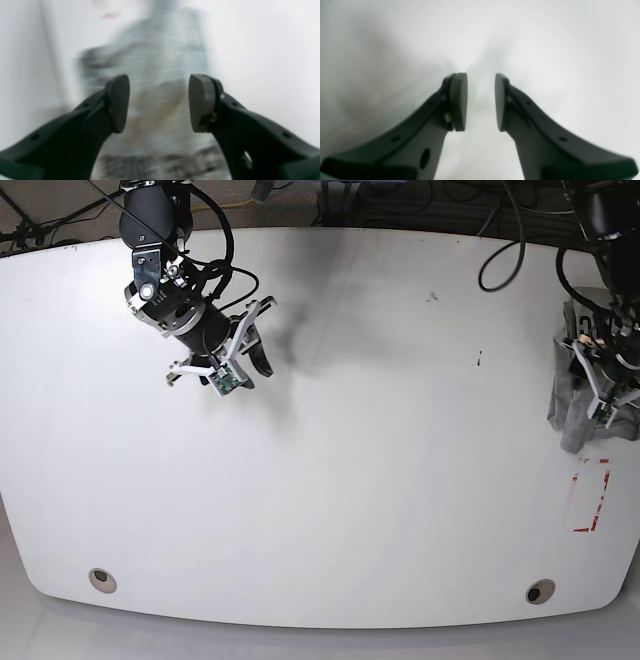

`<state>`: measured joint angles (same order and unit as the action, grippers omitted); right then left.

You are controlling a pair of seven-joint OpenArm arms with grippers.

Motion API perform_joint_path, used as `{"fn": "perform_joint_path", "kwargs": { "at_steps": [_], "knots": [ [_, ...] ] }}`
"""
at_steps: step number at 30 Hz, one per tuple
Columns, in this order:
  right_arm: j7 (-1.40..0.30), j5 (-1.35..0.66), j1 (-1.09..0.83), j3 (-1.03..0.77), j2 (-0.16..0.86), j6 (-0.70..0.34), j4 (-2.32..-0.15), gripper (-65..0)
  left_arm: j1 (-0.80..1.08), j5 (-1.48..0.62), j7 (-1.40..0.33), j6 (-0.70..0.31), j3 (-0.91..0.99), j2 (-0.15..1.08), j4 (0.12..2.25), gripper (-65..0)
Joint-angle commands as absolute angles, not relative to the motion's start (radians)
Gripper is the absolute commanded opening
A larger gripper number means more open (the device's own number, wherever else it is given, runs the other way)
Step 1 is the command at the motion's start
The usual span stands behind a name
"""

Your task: Fold the T-shirt properly

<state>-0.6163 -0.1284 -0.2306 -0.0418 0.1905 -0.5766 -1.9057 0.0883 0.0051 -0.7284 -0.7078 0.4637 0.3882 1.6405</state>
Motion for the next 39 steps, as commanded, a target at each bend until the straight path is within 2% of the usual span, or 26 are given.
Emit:
{"fn": "perform_joint_path", "kwargs": {
  "at_steps": [1,6,11,17,21,25,28,33,39],
  "knots": [
    [-0.513,-0.104,-0.229,-0.074,0.193,-0.576,-1.905,-47.7,0.104,0.038,-0.611,-0.662,0.478,0.318,1.725,-30.4],
    [-0.280,-0.042,-0.259,-0.140,0.191,-0.578,-1.813,-47.7,0.193,0.076,-0.366,-0.601,0.464,0.143,1.758,-30.4],
    [-0.073,-0.039,-0.334,-0.211,0.191,-0.576,-1.736,-47.7,0.317,0.076,-0.196,-0.538,0.424,0.015,1.762,-30.4],
    [-0.008,-0.044,-0.472,-0.289,0.189,-0.576,-1.724,-47.7,0.521,0.070,-0.062,-0.464,0.337,-0.070,1.824,-30.6],
    [0.022,-0.090,-0.570,-0.308,0.188,-0.576,-1.733,-47.7,0.665,0.070,-0.004,-0.450,0.302,-0.125,1.894,-30.6],
    [0.062,-0.208,-0.700,-0.349,0.188,-0.576,-1.739,-47.7,0.832,0.068,0.027,-0.450,0.291,-0.157,1.960,-32.6],
    [0.084,-0.268,-0.786,-0.371,0.188,-0.576,-1.736,-47.7,0.952,0.067,0.071,-0.450,0.278,-0.157,1.972,-37.5],
    [0.090,-0.282,-0.915,-0.372,0.188,-0.576,-1.732,-47.7,1.087,0.067,0.074,-0.450,0.265,-0.157,1.956,-38.1],
    [0.156,-0.272,-1.035,-0.367,0.108,-0.582,-1.662,-47.7,1.155,-0.013,0.074,-0.450,0.260,-0.127,1.828,-38.2]
  ]
}}
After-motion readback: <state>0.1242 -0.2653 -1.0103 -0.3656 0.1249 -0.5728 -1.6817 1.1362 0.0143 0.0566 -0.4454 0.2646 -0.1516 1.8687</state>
